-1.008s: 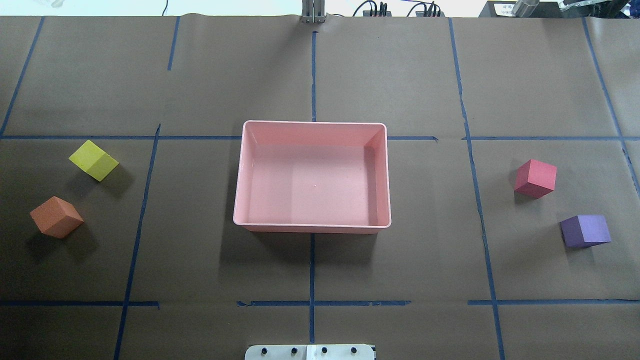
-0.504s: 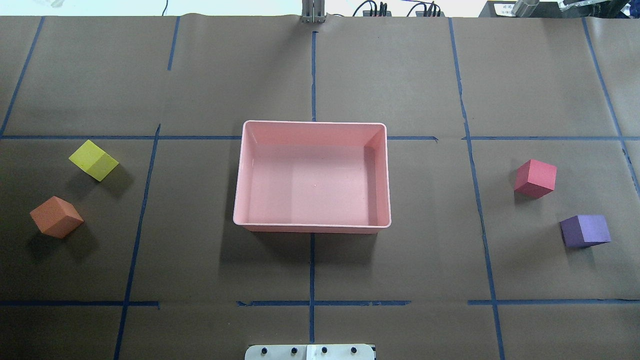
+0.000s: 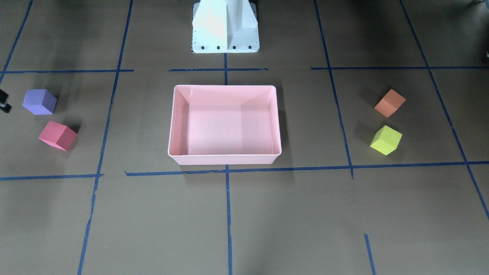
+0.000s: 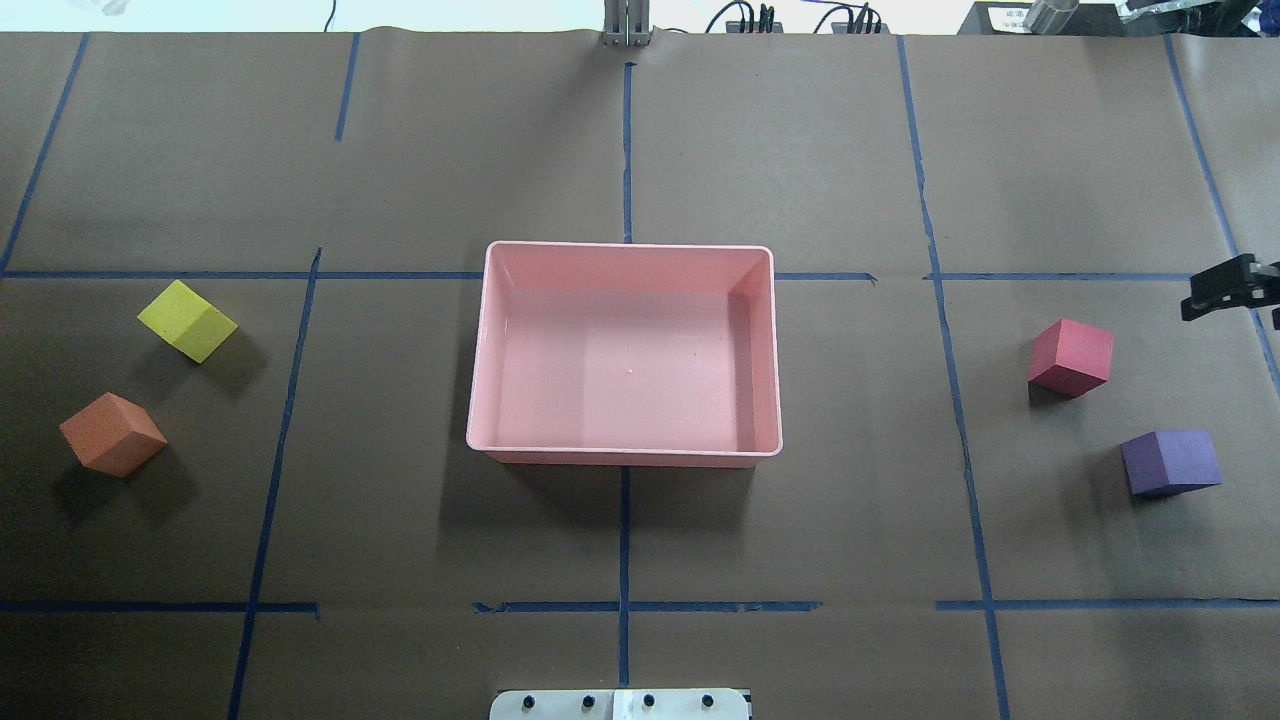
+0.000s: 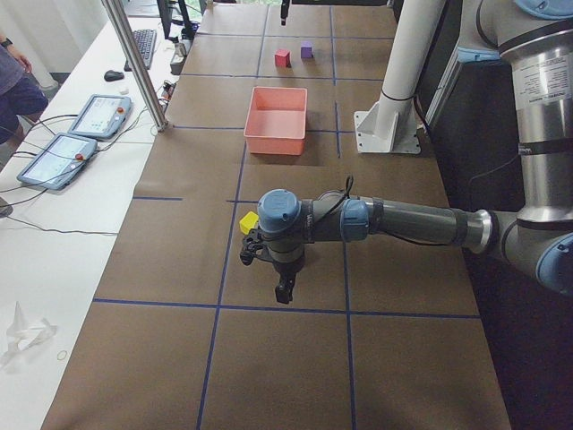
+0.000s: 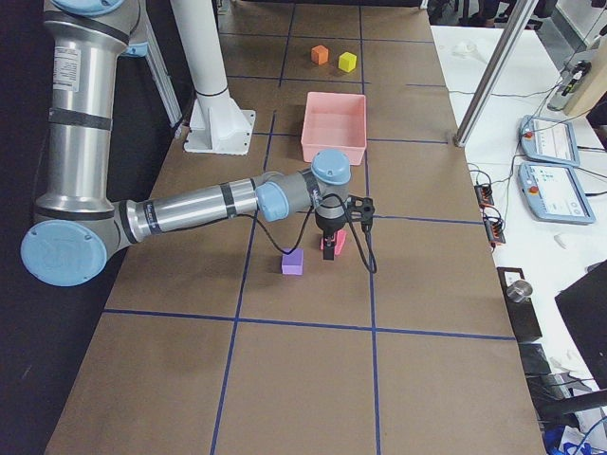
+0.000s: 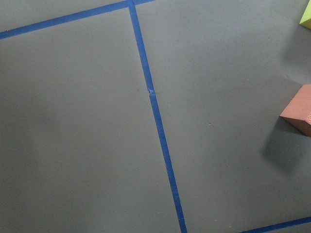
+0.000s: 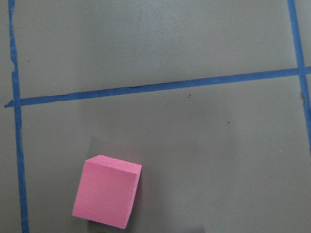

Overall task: Place blocks into pink bin with both arms
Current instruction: 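Lower the right gripper onto the pink cube and close on it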

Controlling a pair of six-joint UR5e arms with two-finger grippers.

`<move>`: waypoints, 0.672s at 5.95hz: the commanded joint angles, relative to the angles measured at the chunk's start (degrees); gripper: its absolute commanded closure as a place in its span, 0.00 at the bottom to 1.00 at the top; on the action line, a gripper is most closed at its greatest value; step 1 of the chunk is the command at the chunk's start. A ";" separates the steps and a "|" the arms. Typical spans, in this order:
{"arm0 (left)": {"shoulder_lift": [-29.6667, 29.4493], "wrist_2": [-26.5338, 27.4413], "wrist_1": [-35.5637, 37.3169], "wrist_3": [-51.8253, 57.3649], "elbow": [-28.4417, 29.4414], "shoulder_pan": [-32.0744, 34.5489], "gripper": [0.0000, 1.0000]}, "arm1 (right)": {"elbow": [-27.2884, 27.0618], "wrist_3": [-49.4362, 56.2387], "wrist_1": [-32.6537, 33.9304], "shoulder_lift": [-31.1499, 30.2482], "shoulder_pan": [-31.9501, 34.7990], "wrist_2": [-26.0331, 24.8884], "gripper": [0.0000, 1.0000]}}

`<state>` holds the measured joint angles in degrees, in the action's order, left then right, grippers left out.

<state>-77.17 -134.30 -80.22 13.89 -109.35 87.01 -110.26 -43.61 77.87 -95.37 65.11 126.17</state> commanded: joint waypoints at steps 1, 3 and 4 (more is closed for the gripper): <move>0.09 0.01 0.06 0.00 -0.51 0.00 0.00 | 2.40 -9.25 -1.76 3.06 -5.67 -3.20 0.01; 0.35 0.01 0.06 0.00 -0.51 0.00 0.00 | 5.30 -11.57 -2.55 6.41 -8.59 -4.18 0.01; 1.05 -0.08 0.06 0.00 -1.29 0.00 0.00 | 6.79 -11.58 -2.72 7.21 -9.73 -4.62 0.01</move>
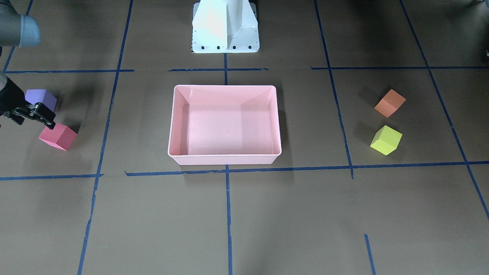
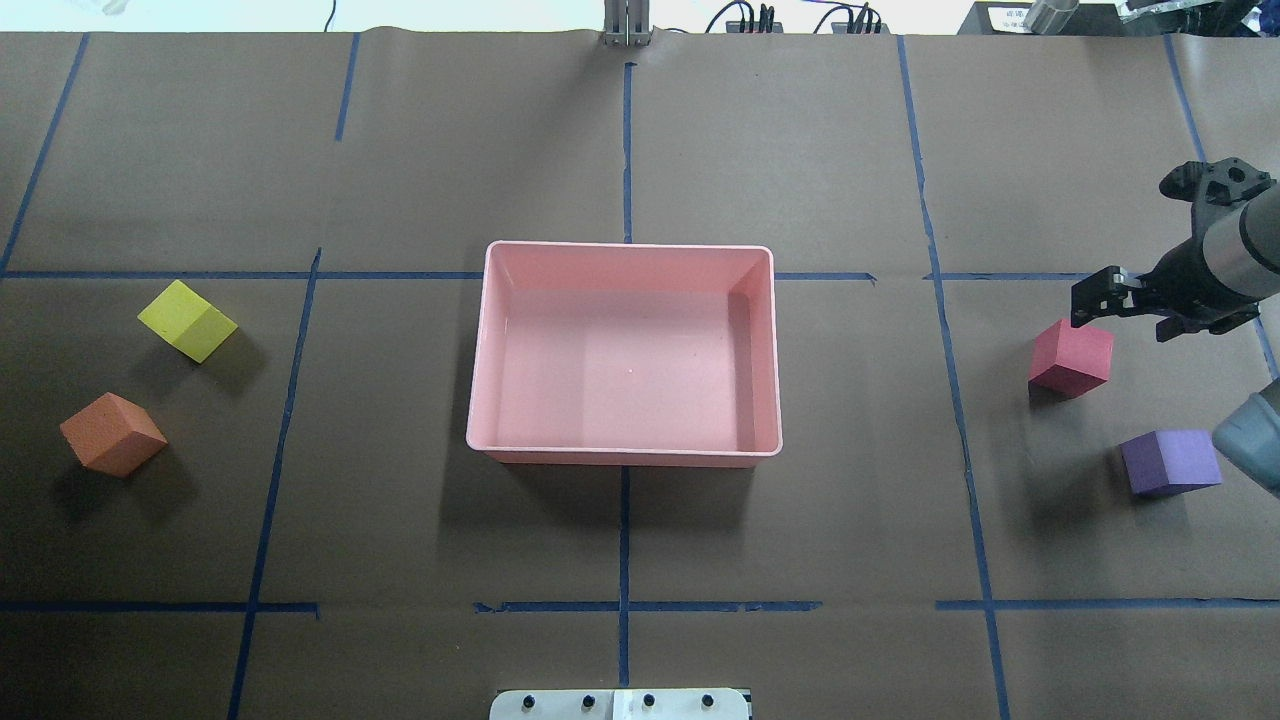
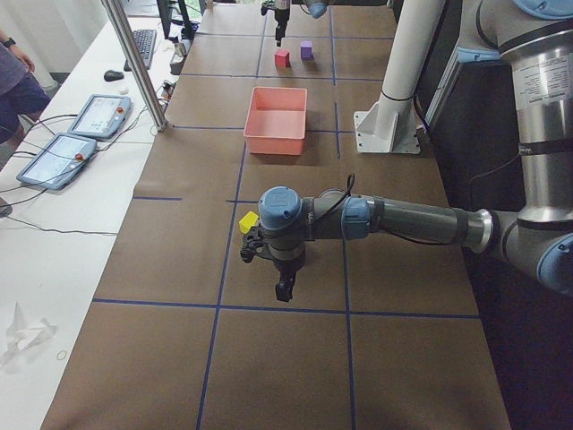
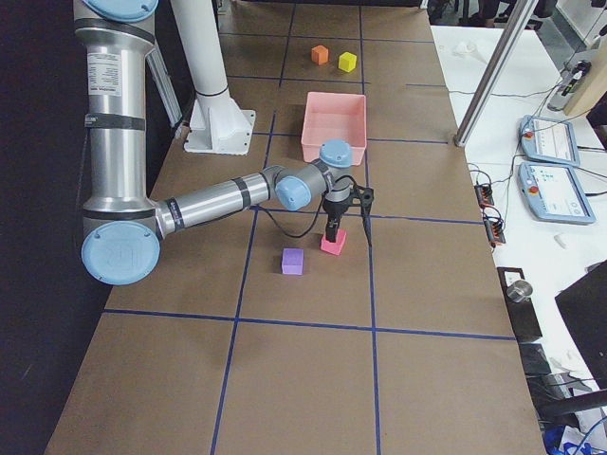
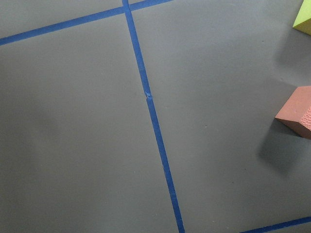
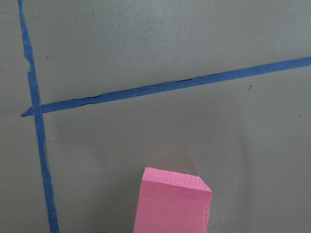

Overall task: Place blocks into pink bin with both arms
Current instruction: 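Lower the right gripper onto the pink cube and close on it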

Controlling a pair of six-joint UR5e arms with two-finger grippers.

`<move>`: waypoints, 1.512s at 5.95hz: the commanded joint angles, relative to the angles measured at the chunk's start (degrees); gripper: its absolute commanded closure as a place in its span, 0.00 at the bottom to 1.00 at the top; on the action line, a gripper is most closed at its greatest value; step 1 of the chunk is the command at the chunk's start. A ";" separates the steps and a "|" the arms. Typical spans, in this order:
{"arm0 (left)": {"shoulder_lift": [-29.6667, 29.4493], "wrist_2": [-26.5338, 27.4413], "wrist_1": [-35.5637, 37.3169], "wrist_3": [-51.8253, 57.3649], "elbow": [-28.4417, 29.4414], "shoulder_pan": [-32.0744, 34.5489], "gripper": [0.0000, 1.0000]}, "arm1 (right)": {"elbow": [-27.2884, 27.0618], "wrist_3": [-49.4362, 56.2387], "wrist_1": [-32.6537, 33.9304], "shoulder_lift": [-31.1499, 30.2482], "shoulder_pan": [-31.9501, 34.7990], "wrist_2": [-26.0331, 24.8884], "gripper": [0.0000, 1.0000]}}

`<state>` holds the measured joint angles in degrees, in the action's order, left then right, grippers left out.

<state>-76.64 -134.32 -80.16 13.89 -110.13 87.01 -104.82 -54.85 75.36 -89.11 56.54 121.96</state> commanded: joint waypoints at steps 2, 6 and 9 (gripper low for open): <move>0.70 -0.06 0.00 0.00 -0.52 0.00 0.00 | 2.60 -0.26 -0.21 0.86 -3.01 -1.81 0.01; 0.70 0.03 0.00 0.00 -1.13 0.00 0.00 | 5.85 0.18 -0.13 0.86 -5.29 -2.69 0.00; 1.40 0.03 0.00 0.00 -1.83 0.00 0.00 | 7.26 0.27 -0.04 2.62 -6.79 -3.04 0.77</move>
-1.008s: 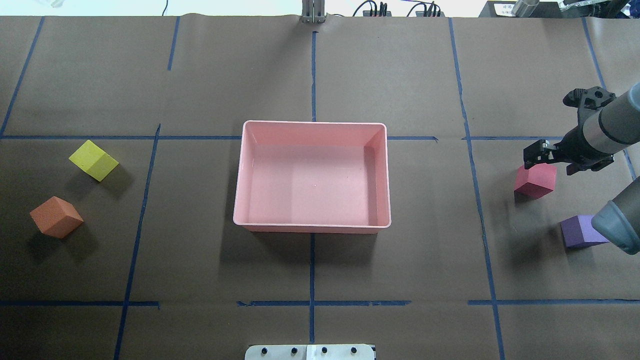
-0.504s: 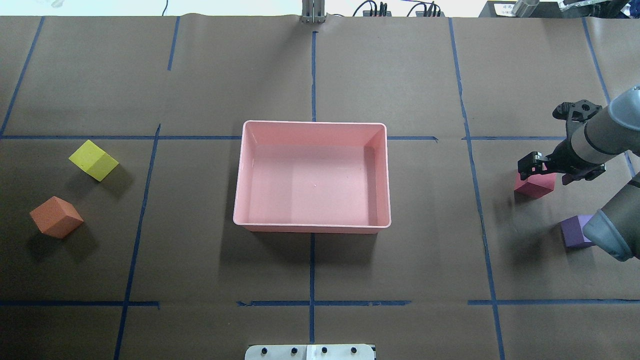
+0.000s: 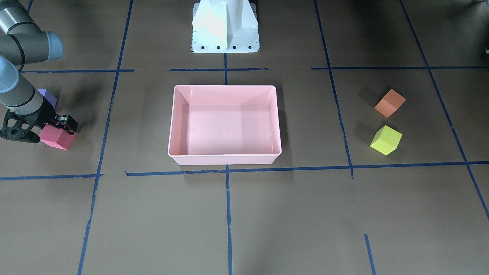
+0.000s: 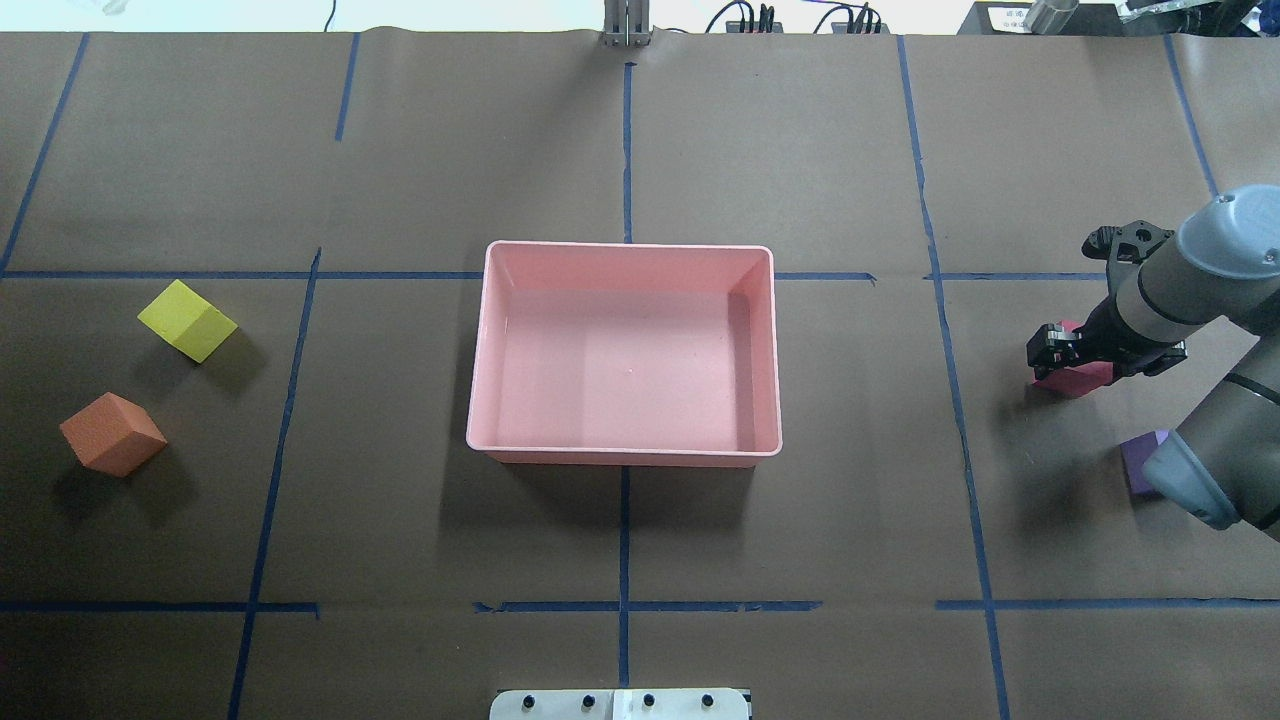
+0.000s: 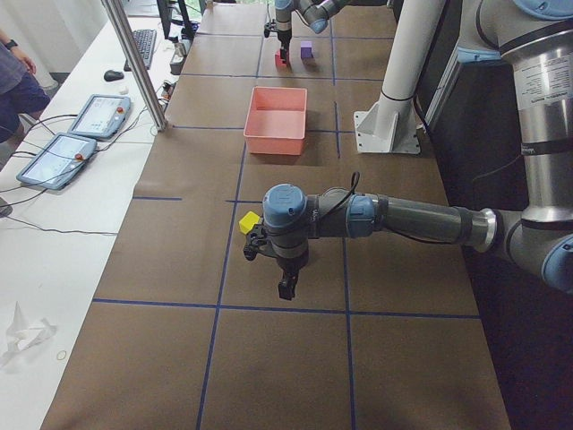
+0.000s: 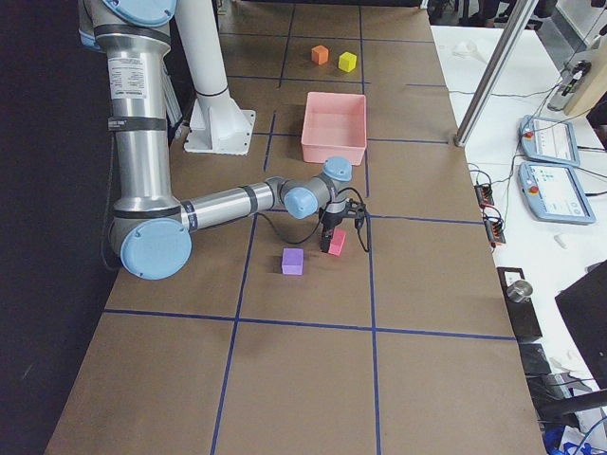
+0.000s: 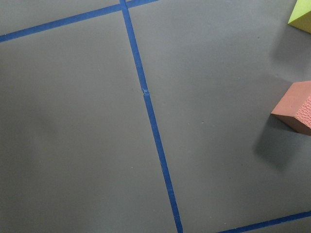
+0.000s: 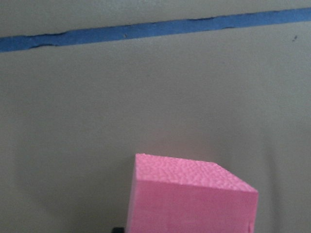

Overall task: Place blocks into pink bin with both arms
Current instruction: 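Carry the pink cube with the right gripper into the pink bin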

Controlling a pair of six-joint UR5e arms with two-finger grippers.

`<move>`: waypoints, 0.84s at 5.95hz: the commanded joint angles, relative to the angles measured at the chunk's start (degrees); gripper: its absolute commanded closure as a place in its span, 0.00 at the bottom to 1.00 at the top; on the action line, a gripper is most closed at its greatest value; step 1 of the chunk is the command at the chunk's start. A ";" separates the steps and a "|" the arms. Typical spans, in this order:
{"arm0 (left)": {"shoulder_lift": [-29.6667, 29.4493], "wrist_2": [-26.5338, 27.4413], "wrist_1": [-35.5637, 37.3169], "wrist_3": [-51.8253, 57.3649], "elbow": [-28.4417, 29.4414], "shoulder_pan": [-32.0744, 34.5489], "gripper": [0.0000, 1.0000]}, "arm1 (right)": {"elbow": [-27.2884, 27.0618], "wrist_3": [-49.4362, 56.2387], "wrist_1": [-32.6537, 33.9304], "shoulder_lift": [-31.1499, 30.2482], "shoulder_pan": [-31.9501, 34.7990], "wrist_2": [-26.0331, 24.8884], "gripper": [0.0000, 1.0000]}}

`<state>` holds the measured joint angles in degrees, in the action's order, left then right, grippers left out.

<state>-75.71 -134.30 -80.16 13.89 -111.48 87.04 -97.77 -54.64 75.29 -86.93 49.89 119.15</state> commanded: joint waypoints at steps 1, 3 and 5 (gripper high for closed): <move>1.34 0.00 0.00 0.00 -1.71 -0.03 0.00 | -1.62 -0.11 0.38 1.23 -0.06 0.12 0.79; 1.53 0.00 0.00 0.00 -2.42 -0.03 0.00 | -5.23 -0.82 0.91 7.00 0.11 -0.06 0.79; 1.53 0.35 0.00 -0.18 -3.65 -0.03 0.00 | -6.12 -7.62 9.63 20.92 -1.63 -0.14 0.78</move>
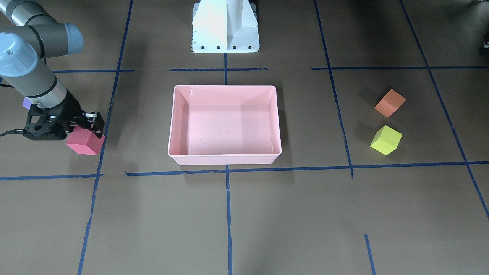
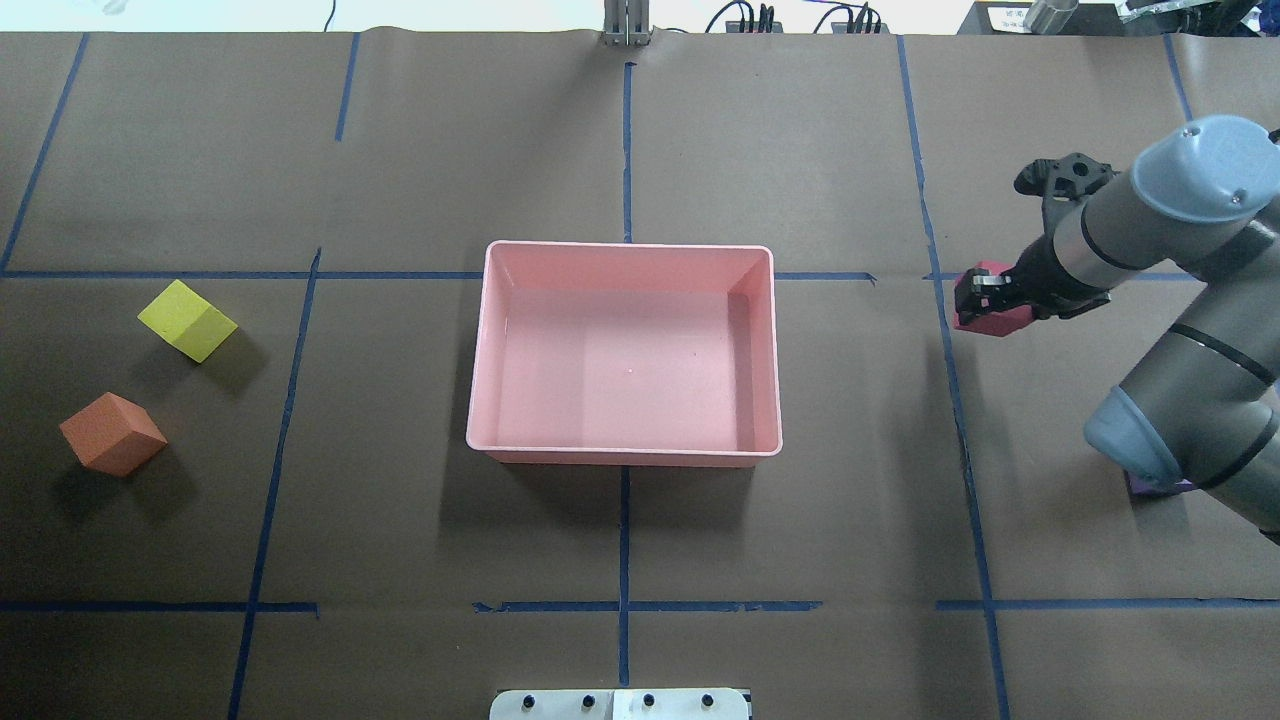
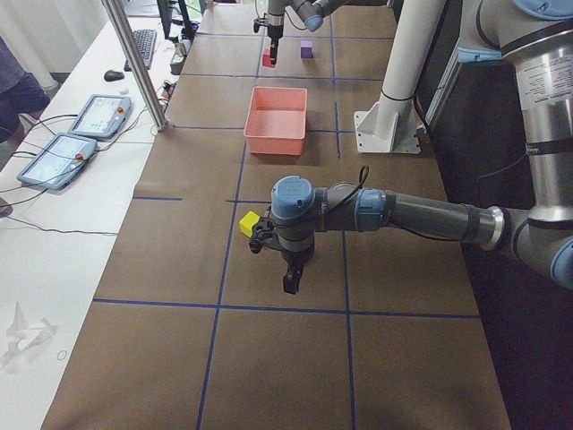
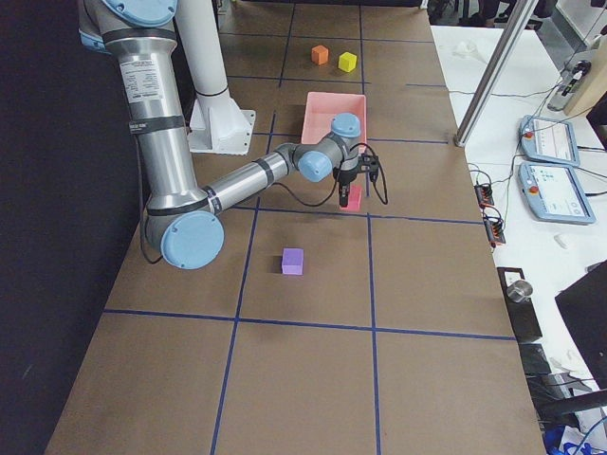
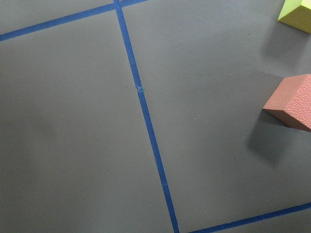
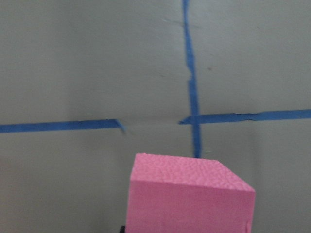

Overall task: Place blocks into pink bin with both arms
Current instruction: 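Carry the pink cube with the right gripper into the pink bin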

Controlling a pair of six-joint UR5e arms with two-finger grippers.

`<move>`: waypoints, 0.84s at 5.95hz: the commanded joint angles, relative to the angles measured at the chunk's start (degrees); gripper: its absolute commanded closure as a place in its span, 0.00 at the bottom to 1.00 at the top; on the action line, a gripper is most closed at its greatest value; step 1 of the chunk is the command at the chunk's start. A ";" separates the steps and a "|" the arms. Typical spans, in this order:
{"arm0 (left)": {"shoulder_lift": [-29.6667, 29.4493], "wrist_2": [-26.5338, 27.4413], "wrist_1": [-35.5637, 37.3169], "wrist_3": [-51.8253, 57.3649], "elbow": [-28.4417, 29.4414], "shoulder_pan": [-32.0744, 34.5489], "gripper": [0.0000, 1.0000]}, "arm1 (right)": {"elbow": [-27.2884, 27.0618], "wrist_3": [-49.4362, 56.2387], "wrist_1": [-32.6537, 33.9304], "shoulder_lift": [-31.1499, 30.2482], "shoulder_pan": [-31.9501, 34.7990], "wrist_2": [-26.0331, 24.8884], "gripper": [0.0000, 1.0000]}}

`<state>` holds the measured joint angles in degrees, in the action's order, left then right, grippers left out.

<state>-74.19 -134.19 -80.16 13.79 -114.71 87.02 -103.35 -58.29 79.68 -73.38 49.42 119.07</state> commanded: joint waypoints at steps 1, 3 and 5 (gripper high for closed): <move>-0.95 0.07 -0.96 -0.43 -0.51 -0.18 0.00 | -0.54 -9.59 12.36 15.29 -3.77 -0.32 0.78; -5.86 -0.46 -4.80 -0.26 0.01 -0.45 0.00 | 2.07 -22.24 22.26 29.72 -14.02 -8.71 0.76; -8.23 -5.29 -5.19 -1.74 0.98 -0.62 0.00 | 7.97 -24.50 22.27 35.23 -18.64 -12.52 0.01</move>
<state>-80.70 -137.94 -85.30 12.98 -114.19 86.48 -97.36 -81.71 101.68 -40.33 32.95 108.93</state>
